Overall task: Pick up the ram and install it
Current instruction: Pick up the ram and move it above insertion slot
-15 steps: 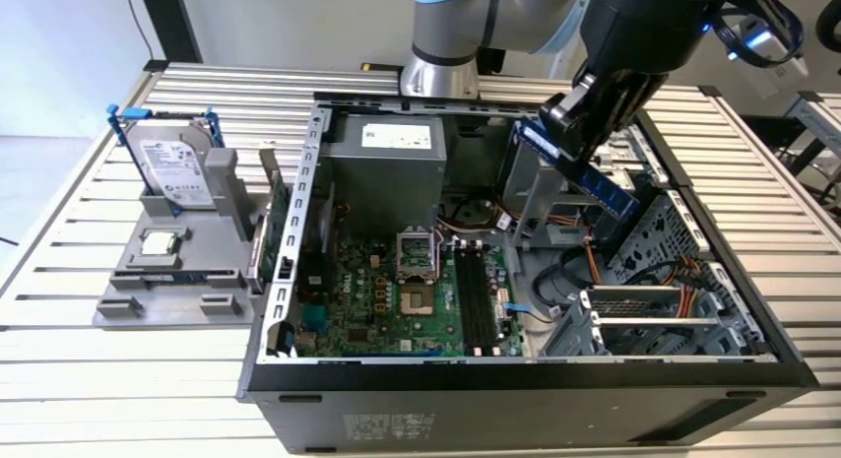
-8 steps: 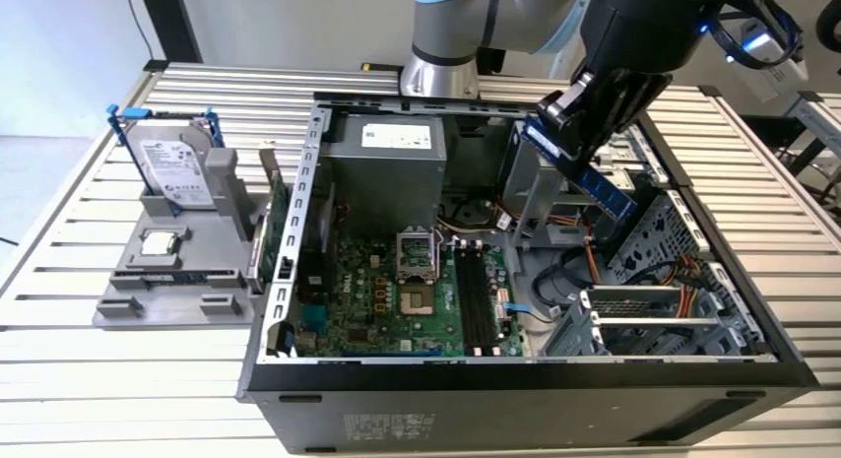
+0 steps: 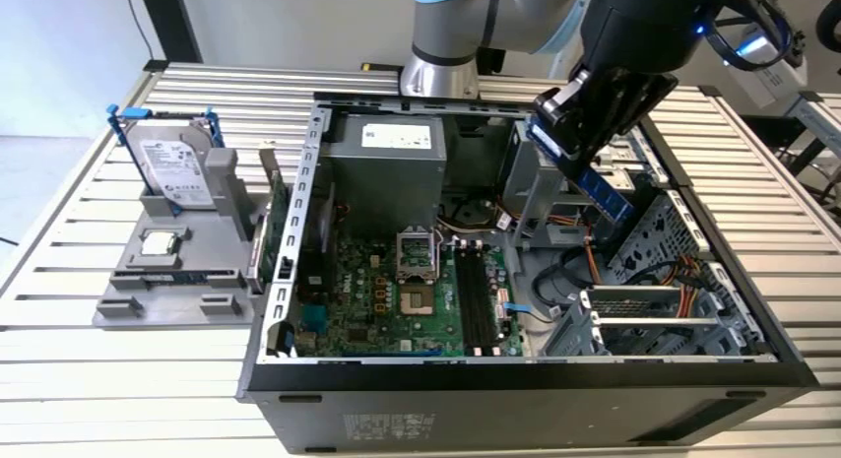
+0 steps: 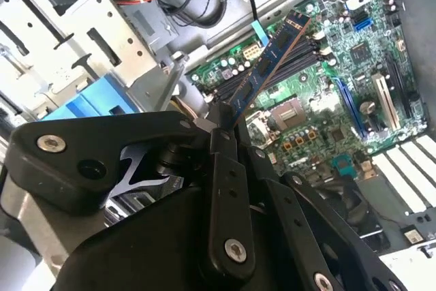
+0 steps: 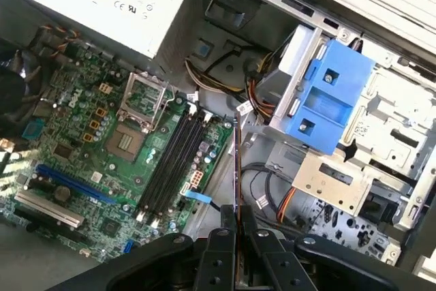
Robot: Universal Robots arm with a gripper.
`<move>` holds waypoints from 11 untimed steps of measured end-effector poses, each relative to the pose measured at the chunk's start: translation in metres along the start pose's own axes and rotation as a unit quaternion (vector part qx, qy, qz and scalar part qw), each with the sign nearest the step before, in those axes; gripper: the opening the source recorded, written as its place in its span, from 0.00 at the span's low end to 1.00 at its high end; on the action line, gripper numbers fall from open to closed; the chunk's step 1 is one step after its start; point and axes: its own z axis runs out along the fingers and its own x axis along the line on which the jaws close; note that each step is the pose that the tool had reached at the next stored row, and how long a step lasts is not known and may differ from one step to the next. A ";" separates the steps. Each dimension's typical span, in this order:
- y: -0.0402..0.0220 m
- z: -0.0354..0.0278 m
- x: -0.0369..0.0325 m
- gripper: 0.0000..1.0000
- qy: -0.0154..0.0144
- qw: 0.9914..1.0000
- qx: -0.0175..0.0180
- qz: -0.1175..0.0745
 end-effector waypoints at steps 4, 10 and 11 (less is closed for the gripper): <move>0.0000 0.0001 0.0000 0.00 -0.001 1.000 0.001 0.024; -0.0001 0.0001 0.0000 0.00 -0.003 0.998 0.002 0.058; -0.0001 0.0001 0.0000 0.00 -0.003 0.998 0.003 0.063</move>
